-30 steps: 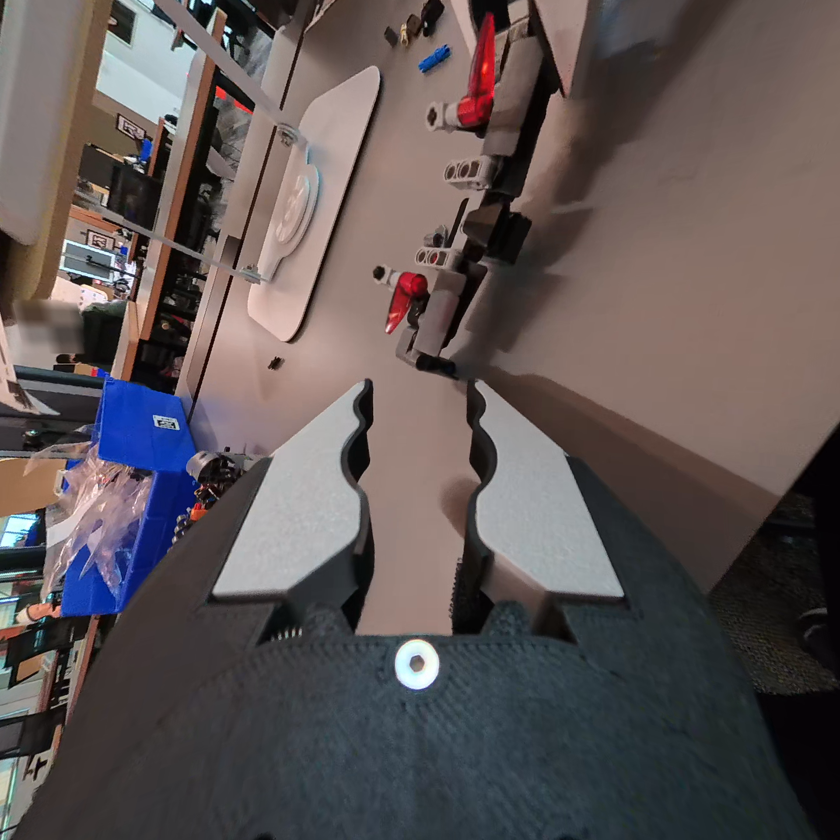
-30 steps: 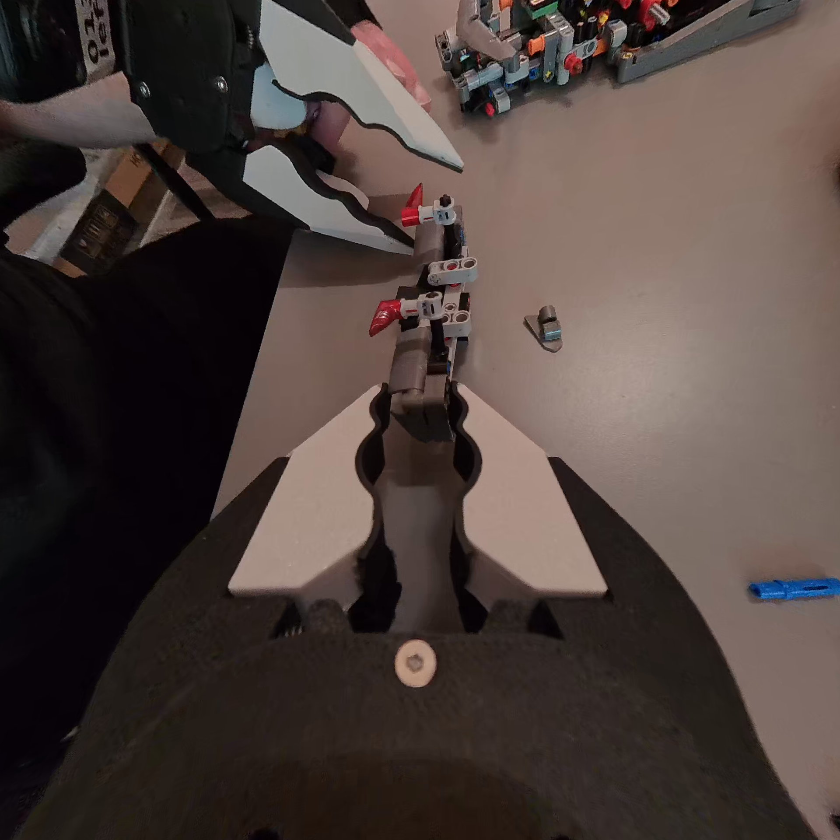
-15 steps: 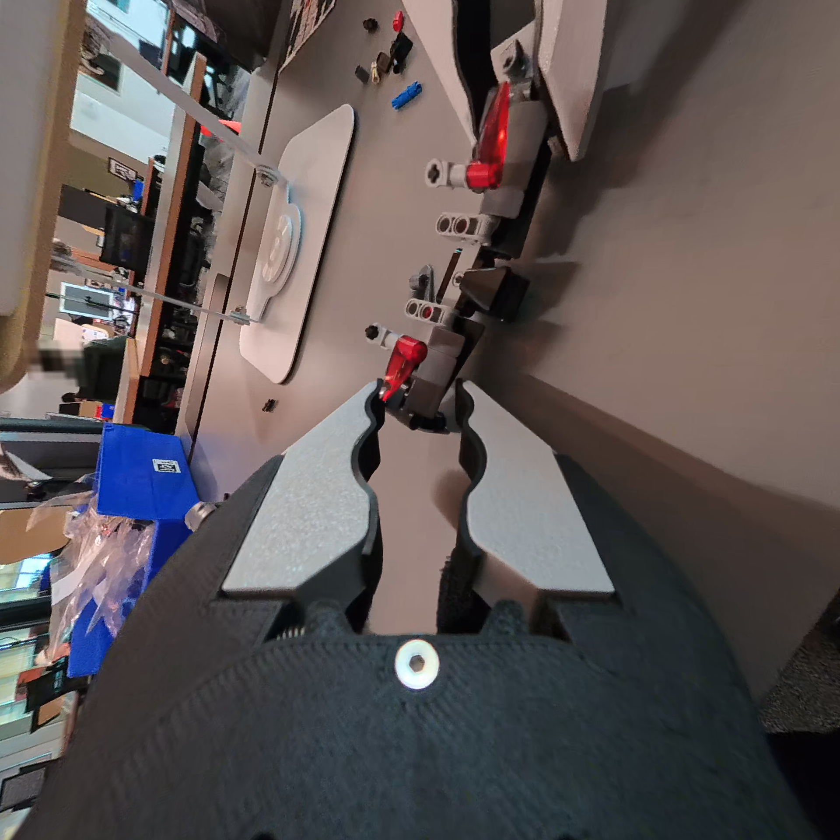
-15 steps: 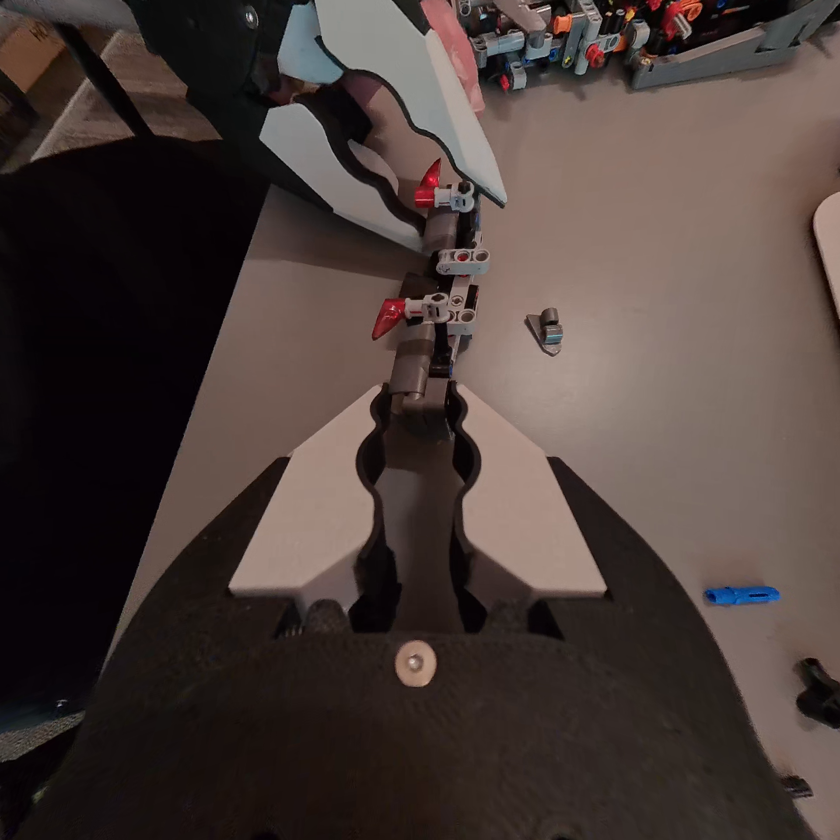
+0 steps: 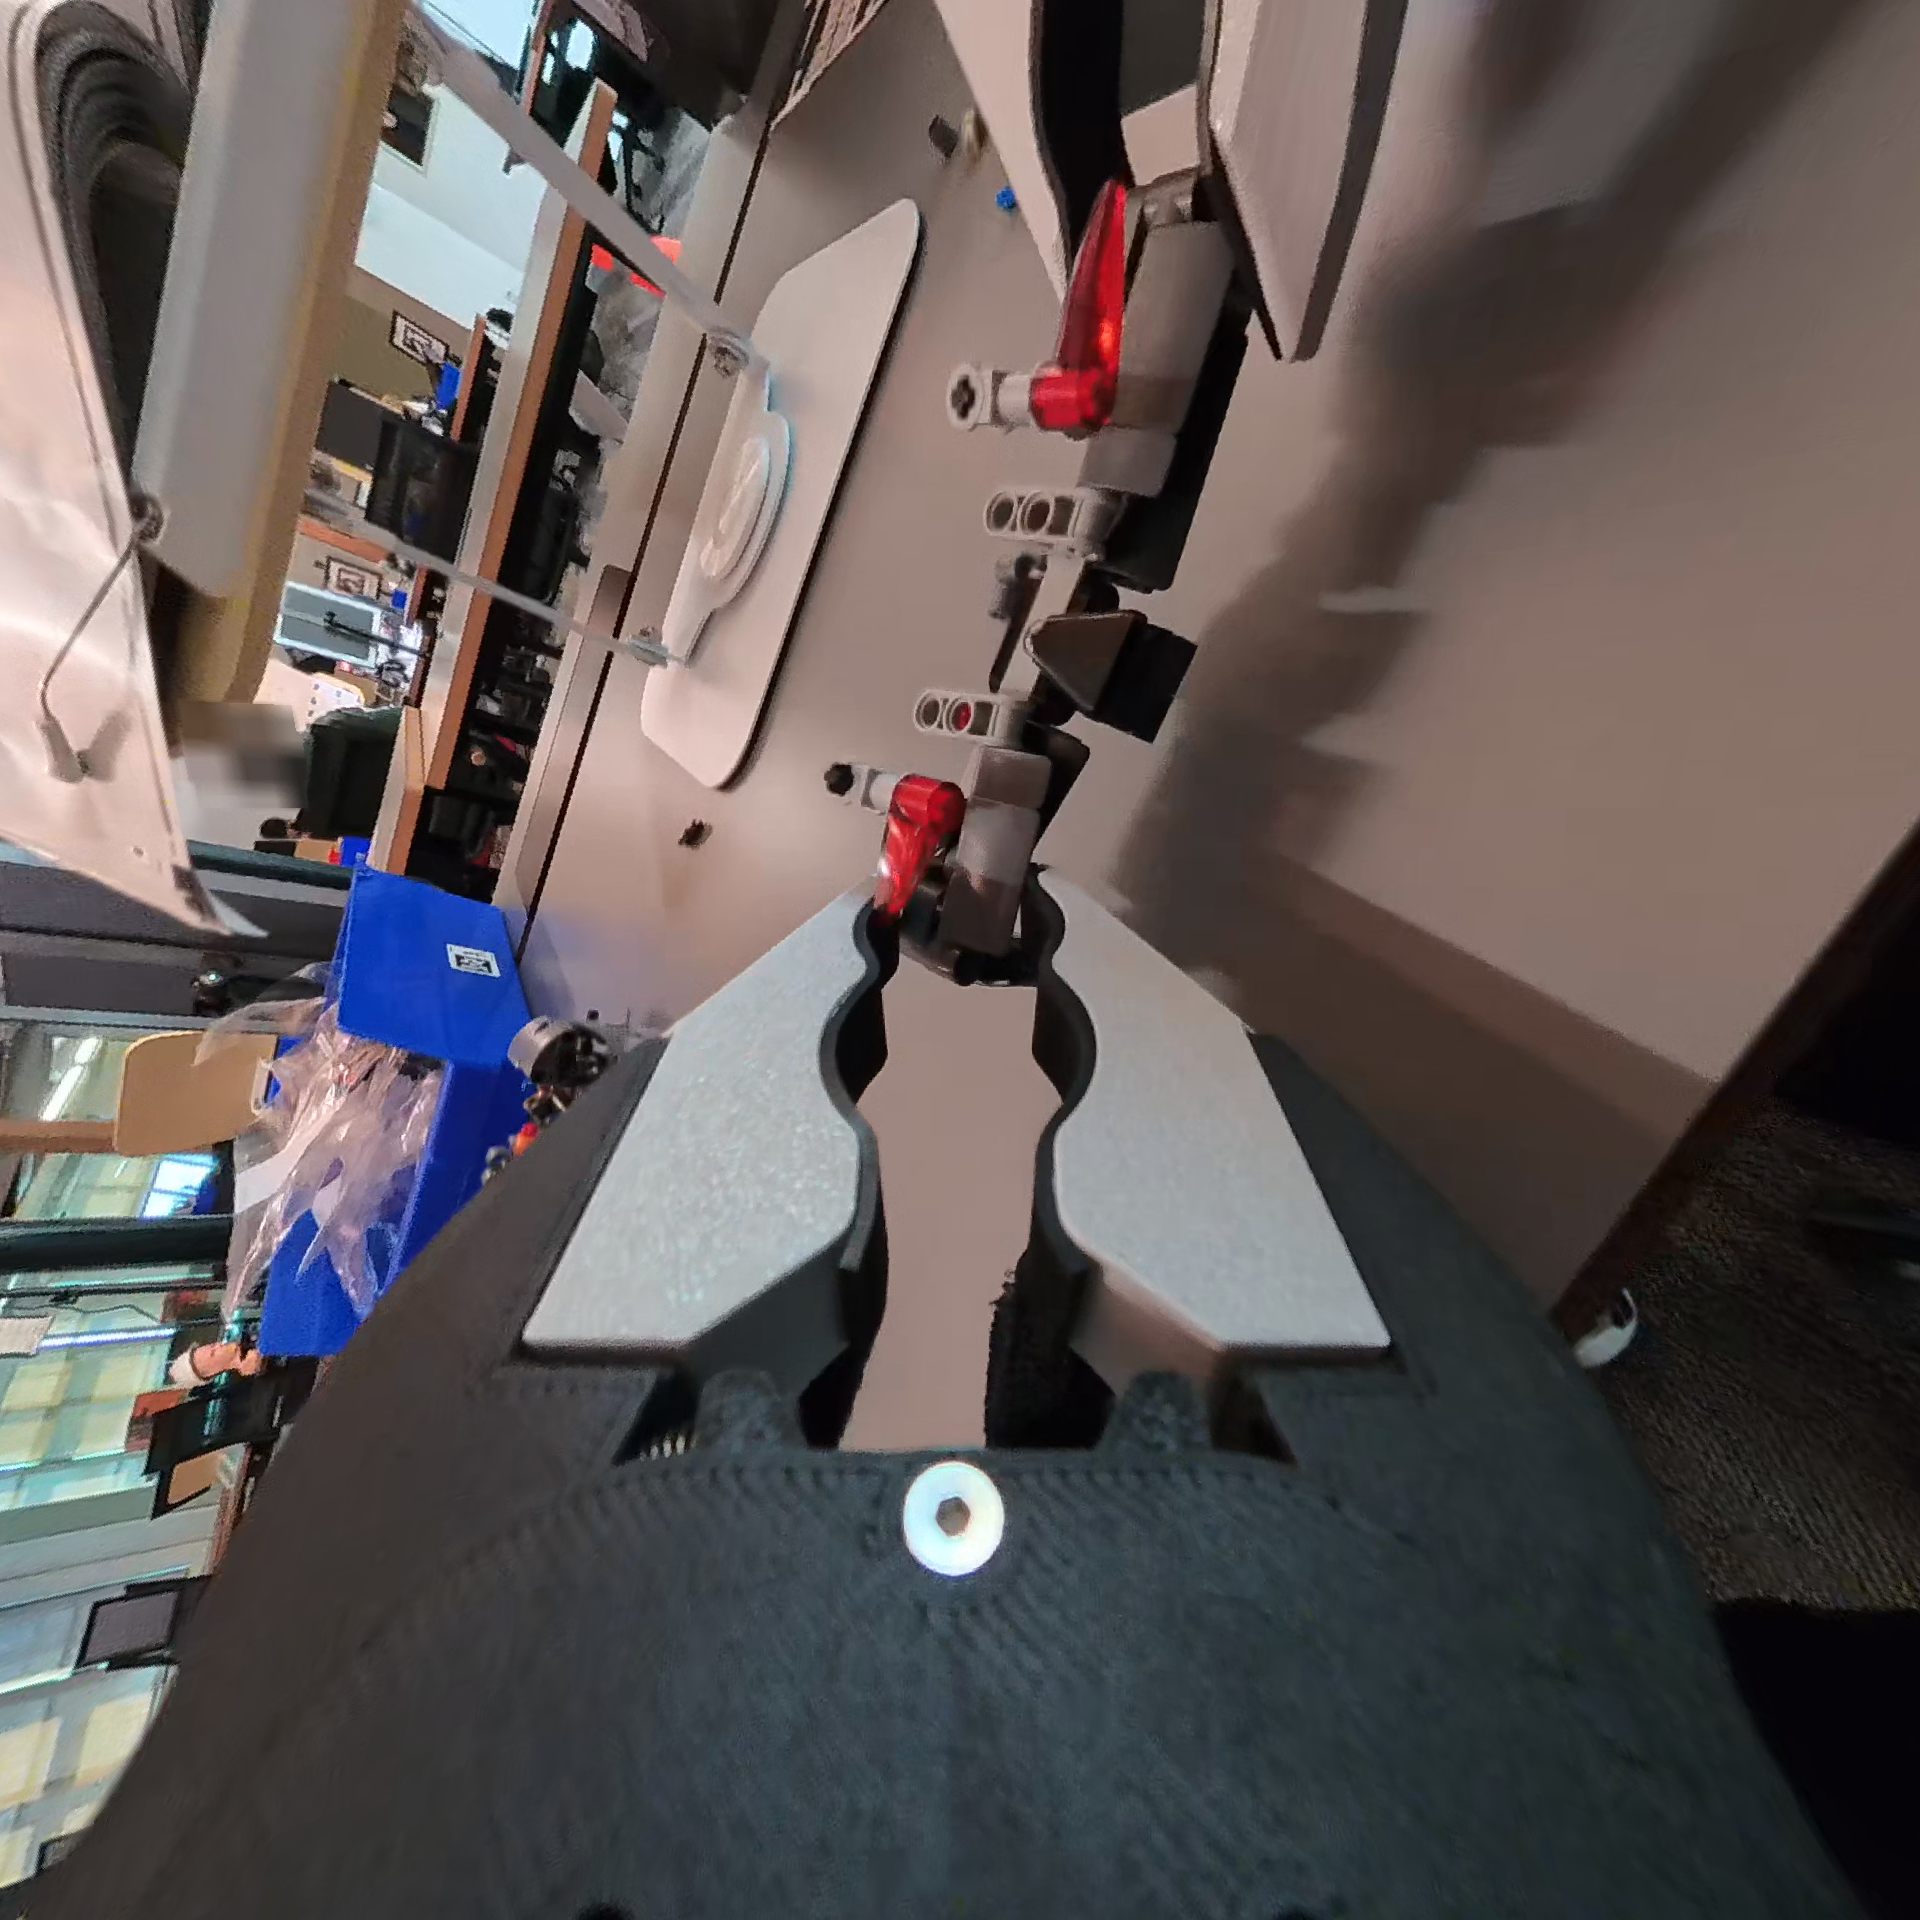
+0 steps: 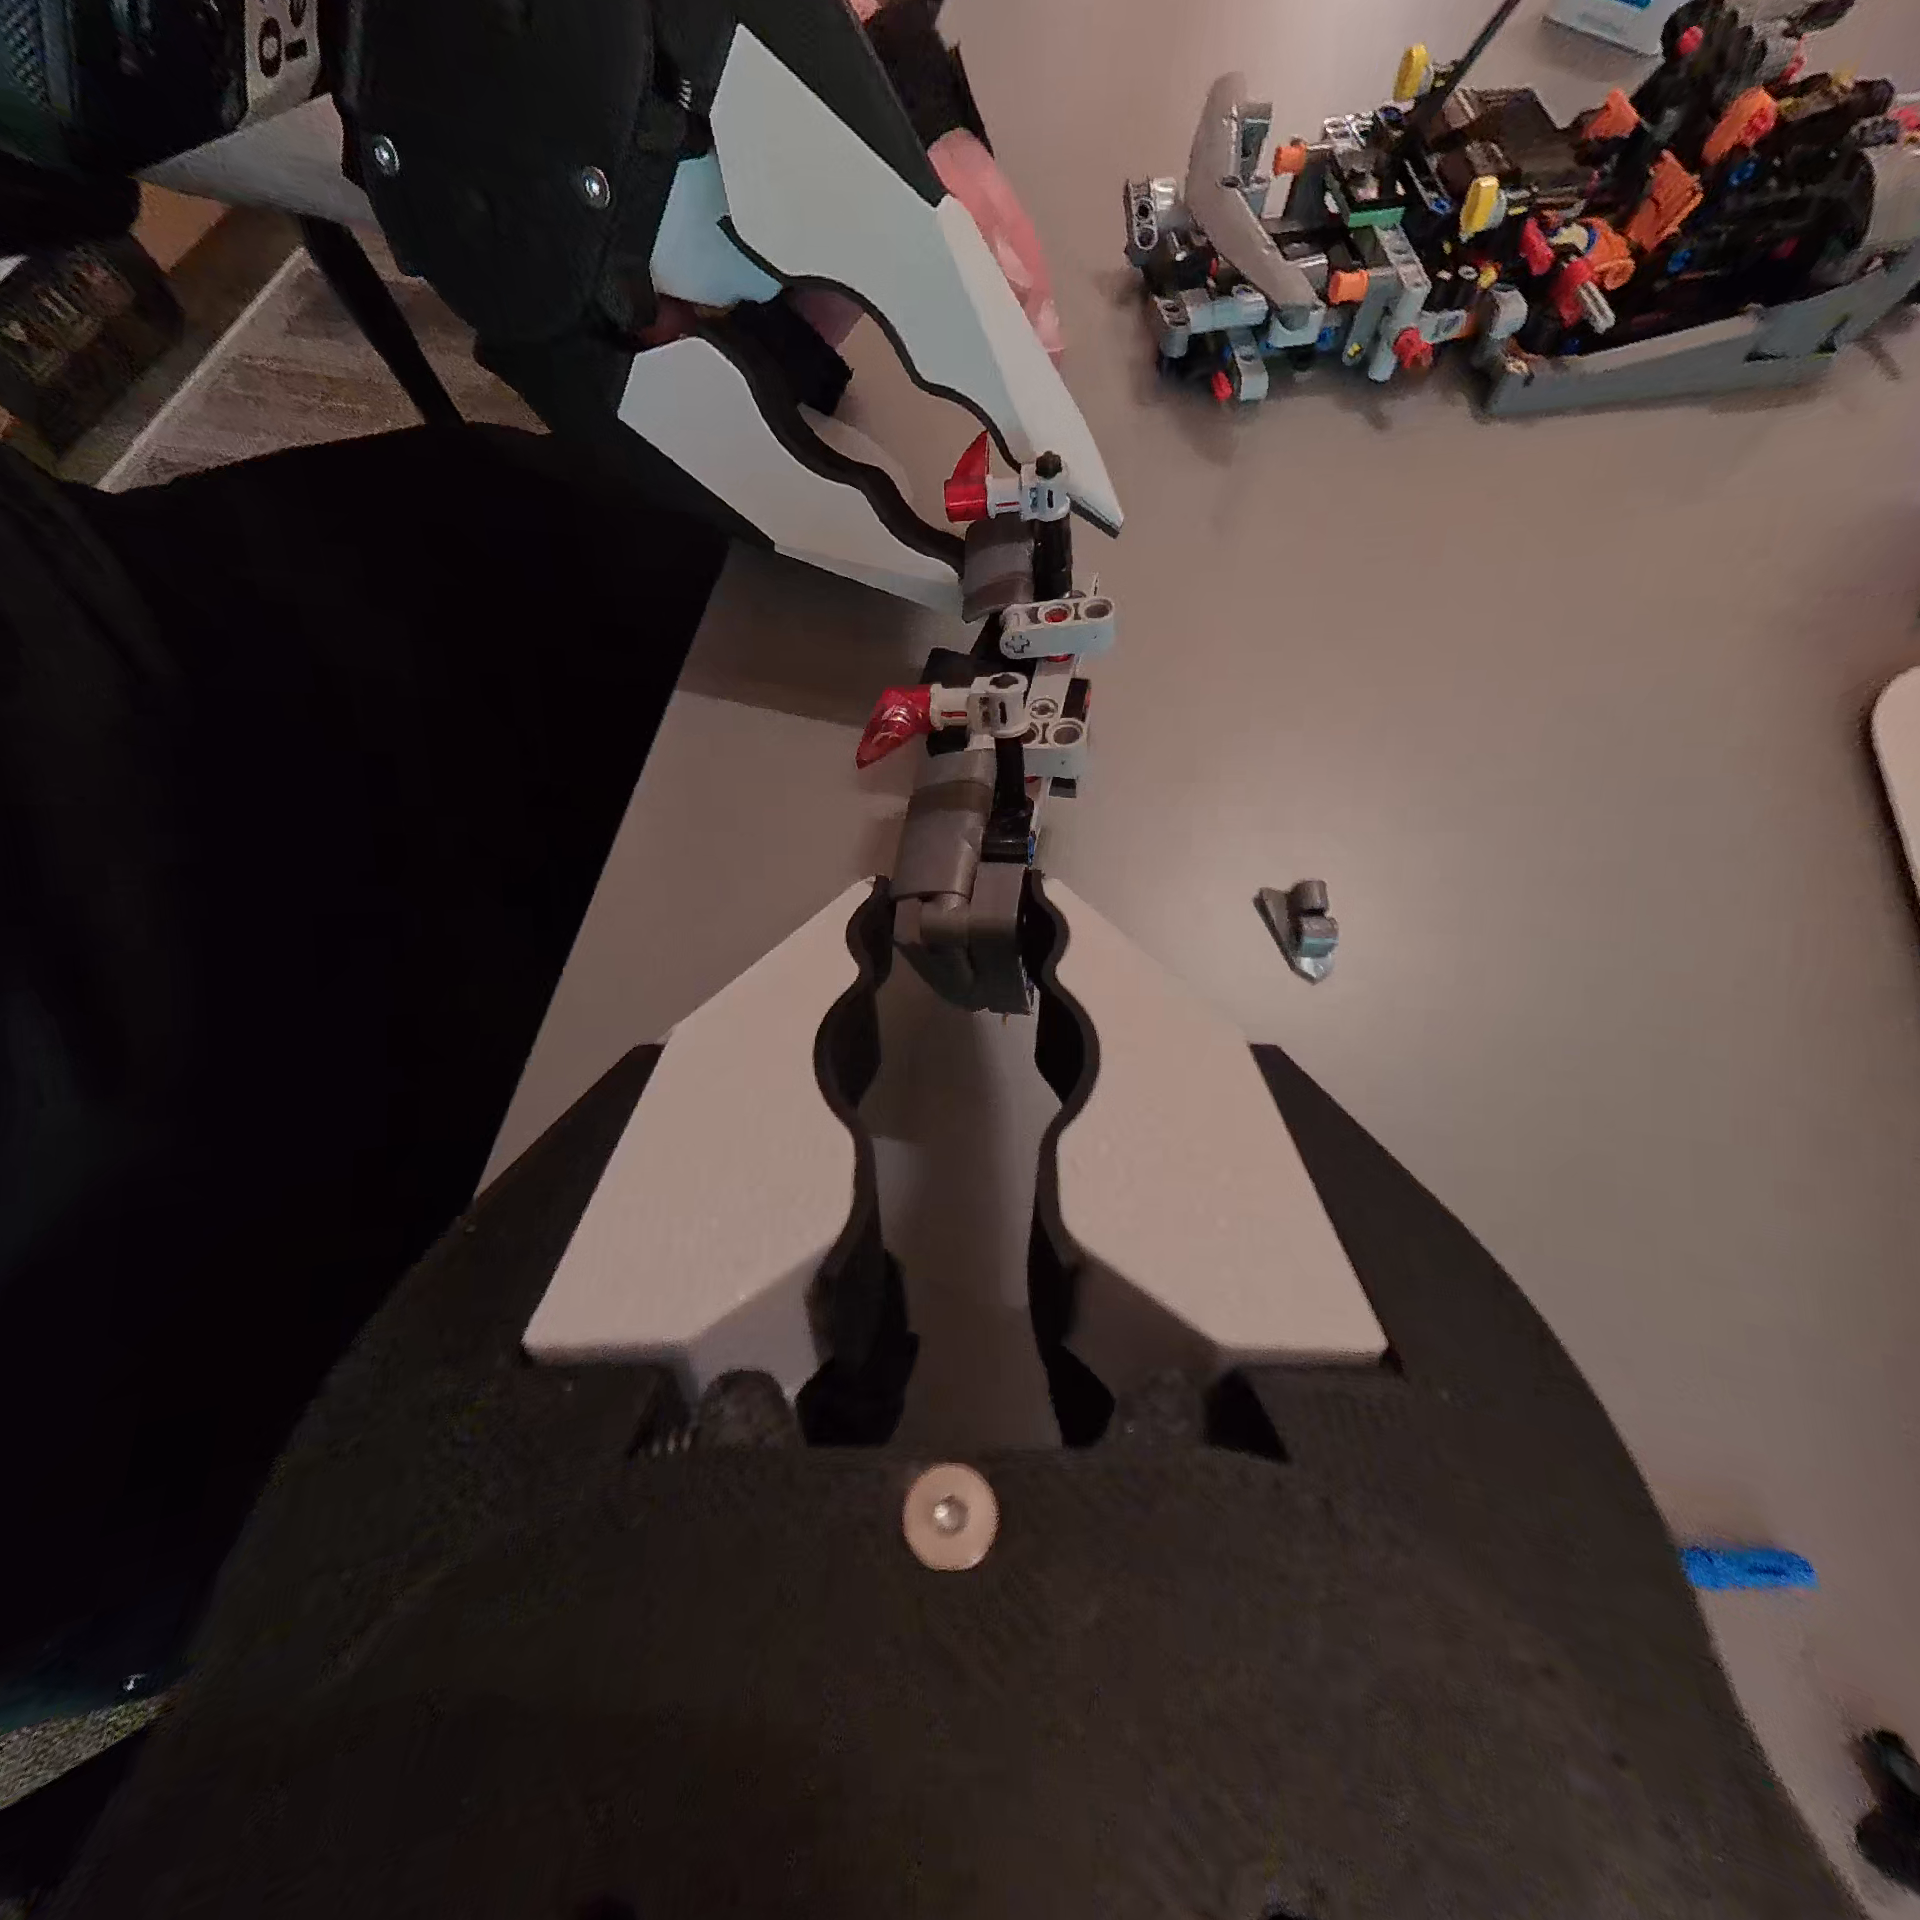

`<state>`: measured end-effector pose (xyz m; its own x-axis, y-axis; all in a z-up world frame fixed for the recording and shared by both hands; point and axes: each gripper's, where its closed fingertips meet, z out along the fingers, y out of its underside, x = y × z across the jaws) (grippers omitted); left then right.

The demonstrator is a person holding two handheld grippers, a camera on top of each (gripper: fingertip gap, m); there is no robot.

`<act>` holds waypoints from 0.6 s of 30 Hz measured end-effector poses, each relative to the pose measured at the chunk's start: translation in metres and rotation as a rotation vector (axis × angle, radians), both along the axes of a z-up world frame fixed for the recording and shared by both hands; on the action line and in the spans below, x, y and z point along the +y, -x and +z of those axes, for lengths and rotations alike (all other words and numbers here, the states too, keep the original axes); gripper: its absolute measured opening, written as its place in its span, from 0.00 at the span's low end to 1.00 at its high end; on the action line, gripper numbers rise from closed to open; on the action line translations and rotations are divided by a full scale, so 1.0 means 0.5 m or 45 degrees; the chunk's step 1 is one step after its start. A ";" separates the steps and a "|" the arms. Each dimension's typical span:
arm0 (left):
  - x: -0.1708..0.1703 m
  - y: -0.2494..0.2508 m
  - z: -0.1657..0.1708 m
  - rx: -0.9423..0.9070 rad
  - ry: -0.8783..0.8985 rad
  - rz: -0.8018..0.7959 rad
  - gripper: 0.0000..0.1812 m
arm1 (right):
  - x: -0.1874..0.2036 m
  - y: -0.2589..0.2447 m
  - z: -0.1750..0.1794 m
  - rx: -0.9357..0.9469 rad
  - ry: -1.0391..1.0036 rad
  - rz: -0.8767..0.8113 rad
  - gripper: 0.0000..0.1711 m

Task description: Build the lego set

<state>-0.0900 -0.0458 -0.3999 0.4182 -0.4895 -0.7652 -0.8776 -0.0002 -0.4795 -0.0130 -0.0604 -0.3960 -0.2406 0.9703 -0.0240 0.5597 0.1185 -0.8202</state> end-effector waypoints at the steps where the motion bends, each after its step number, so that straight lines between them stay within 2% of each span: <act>1: -0.006 0.006 0.000 0.010 -0.001 0.005 0.11 | -0.004 0.005 0.001 -0.003 0.001 0.008 0.13; 18: -0.049 0.118 -0.001 0.072 0.032 0.146 0.10 | -0.025 0.130 -0.005 -0.096 -0.006 0.130 0.13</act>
<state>-0.1491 -0.0702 -0.4004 0.4295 -0.4602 -0.7770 -0.8965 -0.1139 -0.4281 -0.0780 -0.0727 -0.3984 -0.3358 0.9410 -0.0411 0.6044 0.1818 -0.7757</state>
